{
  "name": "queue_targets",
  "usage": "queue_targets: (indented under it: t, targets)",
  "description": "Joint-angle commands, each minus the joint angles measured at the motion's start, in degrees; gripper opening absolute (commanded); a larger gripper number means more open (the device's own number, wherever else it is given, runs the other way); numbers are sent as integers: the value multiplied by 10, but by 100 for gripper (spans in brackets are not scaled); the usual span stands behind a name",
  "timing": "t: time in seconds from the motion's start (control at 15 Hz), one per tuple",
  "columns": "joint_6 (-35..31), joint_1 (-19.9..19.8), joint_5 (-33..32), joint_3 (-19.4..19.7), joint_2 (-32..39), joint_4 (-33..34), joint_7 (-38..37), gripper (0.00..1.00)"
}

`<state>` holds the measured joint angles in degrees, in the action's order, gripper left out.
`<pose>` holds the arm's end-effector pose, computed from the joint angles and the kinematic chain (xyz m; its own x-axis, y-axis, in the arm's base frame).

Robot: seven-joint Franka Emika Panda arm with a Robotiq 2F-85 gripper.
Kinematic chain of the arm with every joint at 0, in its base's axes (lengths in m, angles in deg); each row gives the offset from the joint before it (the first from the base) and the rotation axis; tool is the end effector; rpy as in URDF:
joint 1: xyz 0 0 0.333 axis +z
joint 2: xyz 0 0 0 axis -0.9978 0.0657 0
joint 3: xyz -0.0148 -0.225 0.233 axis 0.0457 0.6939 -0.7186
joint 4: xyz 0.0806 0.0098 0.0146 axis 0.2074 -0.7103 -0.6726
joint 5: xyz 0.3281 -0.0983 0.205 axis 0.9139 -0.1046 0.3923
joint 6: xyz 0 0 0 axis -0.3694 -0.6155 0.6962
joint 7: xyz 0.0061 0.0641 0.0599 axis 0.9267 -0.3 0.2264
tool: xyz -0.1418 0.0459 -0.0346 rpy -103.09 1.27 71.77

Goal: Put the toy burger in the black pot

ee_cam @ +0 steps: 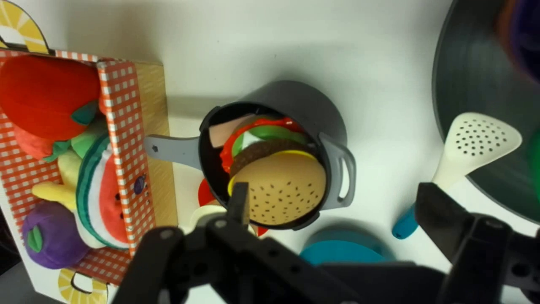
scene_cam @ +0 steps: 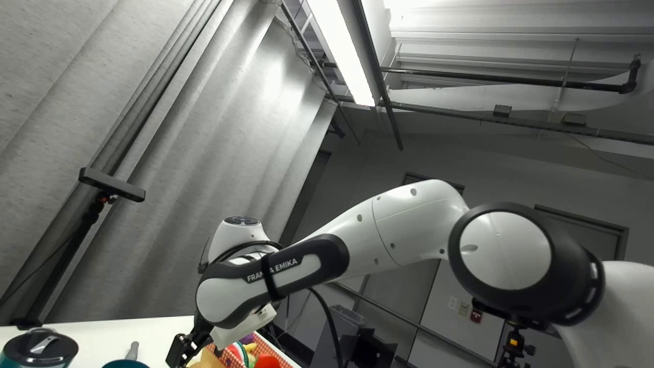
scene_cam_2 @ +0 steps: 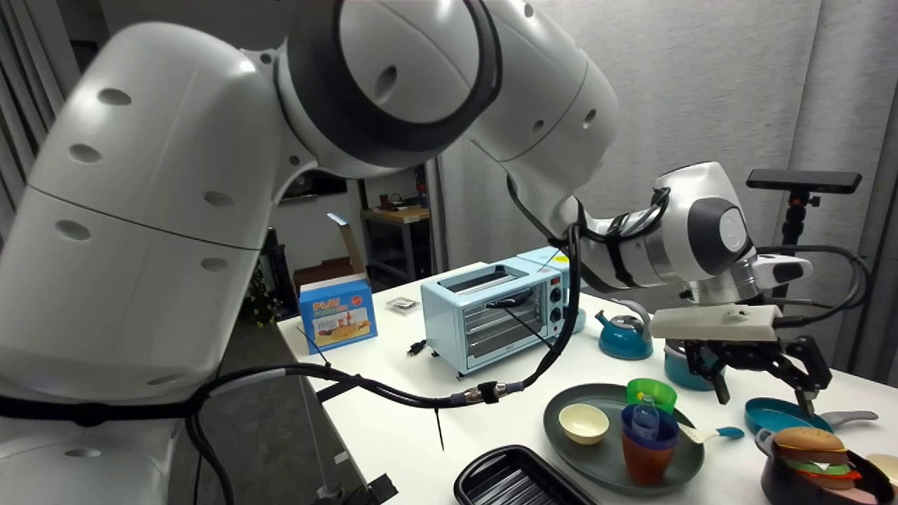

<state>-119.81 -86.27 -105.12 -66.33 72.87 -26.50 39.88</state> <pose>0.6896 -0.1176 0.2750 0.9931 0.0320 0.1132 -0.0097 -0.9365 0.3505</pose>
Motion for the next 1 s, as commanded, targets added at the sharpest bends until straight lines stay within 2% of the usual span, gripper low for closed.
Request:
queue_targets:
  t: [0.0, 0.27, 0.53, 0.6, 0.93]
  targets:
    - [-57, 25, -50, 17, -101, -140, -57, 100]
    - [-96, 32, -108, 20, -185, -257, -118, 100]
    - [-111, 20, -167, 11, -254, -347, -177, 100]
    - [-88, 10, -136, -3, -199, -284, -144, 100]
    - [-88, 10, -140, -5, -203, -291, -148, 100]
